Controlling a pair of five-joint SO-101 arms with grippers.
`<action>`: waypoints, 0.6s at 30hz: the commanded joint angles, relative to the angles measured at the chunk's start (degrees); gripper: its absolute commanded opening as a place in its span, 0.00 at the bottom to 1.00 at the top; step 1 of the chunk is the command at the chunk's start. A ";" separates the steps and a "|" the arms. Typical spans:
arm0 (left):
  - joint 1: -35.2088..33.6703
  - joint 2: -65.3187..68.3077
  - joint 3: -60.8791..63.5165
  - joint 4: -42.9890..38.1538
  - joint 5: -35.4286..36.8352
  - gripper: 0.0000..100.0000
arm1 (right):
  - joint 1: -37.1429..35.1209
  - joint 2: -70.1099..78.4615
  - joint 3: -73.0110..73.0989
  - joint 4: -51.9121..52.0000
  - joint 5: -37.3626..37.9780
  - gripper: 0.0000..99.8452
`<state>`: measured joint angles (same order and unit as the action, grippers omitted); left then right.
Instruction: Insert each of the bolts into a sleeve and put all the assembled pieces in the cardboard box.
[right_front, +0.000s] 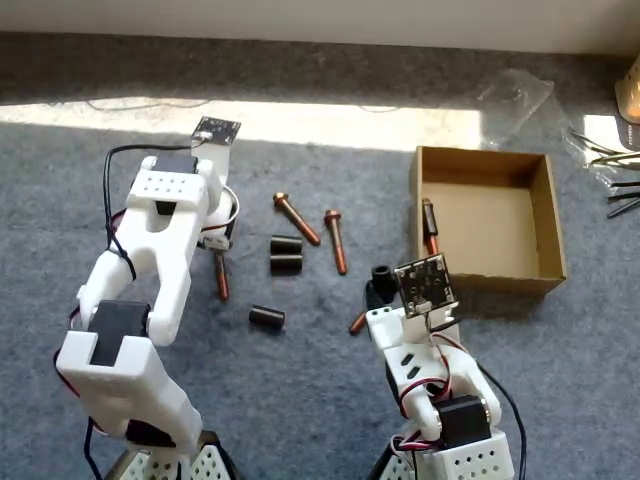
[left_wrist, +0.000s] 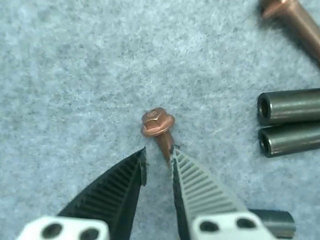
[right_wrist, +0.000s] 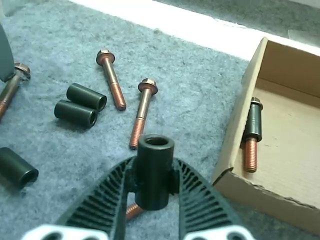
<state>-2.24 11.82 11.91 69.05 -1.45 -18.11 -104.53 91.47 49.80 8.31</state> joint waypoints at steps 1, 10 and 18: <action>-0.40 -1.54 -3.47 0.79 -0.26 0.09 | 0.75 -0.66 -0.75 -1.98 -0.18 0.00; 0.75 -6.64 1.19 0.35 13.54 0.08 | 0.75 -0.66 -0.75 -1.98 -0.18 0.00; 0.04 -6.64 7.96 -7.91 29.27 0.08 | 0.75 -0.66 -0.75 -1.98 -0.18 0.00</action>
<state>-2.24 8.66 18.77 65.19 24.66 -18.11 -104.53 91.47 49.80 8.31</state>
